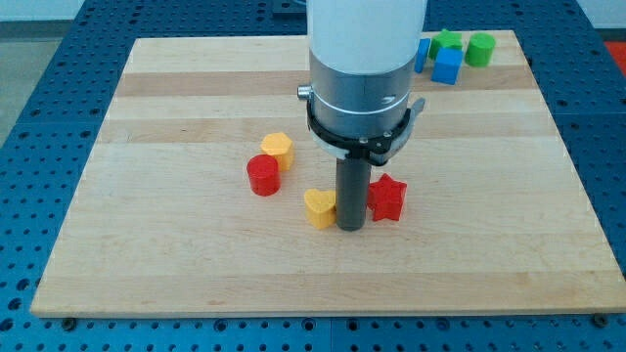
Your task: Slide the heart to the bottom right of the red circle
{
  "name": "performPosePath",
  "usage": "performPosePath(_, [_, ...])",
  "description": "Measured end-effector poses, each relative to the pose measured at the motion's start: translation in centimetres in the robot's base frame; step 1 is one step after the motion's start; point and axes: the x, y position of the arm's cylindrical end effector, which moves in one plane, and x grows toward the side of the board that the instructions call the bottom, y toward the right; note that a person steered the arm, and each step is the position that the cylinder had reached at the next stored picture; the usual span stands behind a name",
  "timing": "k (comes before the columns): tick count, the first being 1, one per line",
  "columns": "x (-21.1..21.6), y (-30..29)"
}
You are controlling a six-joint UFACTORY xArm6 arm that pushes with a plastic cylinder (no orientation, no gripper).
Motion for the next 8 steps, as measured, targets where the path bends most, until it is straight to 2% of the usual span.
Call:
performPosePath(4, [-0.5, 0.0])
performPosePath(8, [-0.5, -4.1])
